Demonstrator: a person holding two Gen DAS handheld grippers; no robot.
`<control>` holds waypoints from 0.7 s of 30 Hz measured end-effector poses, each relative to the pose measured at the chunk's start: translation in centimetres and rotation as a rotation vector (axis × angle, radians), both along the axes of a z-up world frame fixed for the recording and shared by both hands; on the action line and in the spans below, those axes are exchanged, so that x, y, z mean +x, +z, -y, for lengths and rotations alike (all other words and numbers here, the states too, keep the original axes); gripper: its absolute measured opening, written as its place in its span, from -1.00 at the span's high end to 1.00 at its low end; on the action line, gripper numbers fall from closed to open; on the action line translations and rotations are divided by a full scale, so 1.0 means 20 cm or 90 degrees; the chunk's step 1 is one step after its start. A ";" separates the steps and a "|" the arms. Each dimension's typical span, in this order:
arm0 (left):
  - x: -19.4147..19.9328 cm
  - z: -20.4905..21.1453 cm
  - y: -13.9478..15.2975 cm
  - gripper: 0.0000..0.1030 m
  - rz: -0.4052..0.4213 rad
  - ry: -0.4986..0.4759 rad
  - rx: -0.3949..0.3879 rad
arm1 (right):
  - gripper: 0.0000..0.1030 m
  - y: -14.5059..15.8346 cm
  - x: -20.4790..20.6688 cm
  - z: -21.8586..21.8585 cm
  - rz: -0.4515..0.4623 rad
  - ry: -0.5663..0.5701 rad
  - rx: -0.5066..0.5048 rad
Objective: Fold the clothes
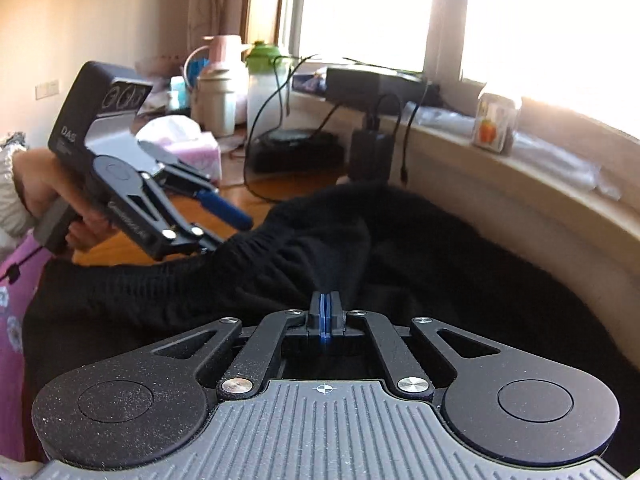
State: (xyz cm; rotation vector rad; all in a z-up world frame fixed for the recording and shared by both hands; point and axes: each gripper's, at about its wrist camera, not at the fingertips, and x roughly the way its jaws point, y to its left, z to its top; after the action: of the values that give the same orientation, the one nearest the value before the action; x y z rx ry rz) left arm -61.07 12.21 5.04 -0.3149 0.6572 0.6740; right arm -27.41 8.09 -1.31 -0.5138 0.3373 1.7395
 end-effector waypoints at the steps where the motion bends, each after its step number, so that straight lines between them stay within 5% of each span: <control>1: -0.01 0.00 0.00 -0.07 -0.011 0.007 0.004 | 0.98 -0.01 -0.01 -0.01 -0.004 0.004 -0.004; 3: -0.02 0.00 0.00 0.34 -0.034 0.020 0.011 | 0.94 -0.01 -0.03 -0.01 -0.009 0.014 0.003; 7: -0.07 0.02 0.01 0.47 -0.058 0.032 0.015 | 0.91 0.01 -0.07 -0.01 -0.010 0.030 0.022; 13: -0.15 0.04 0.04 0.36 0.044 0.022 -0.028 | 0.94 -0.03 -0.09 -0.05 0.026 0.012 -0.004; 16: -0.10 0.07 0.06 0.06 0.046 -0.006 -0.020 | 0.98 -0.06 -0.07 -0.05 0.033 -0.001 -0.017; 21: -0.01 0.05 0.01 -0.02 0.037 -0.034 -0.035 | 0.98 -0.11 -0.04 -0.05 0.045 -0.023 -0.038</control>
State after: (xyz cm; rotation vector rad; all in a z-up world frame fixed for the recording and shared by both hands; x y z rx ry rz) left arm -61.34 11.21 5.21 -0.3659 0.6267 0.5949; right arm -28.23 9.07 -3.48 -0.6072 0.3473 1.6757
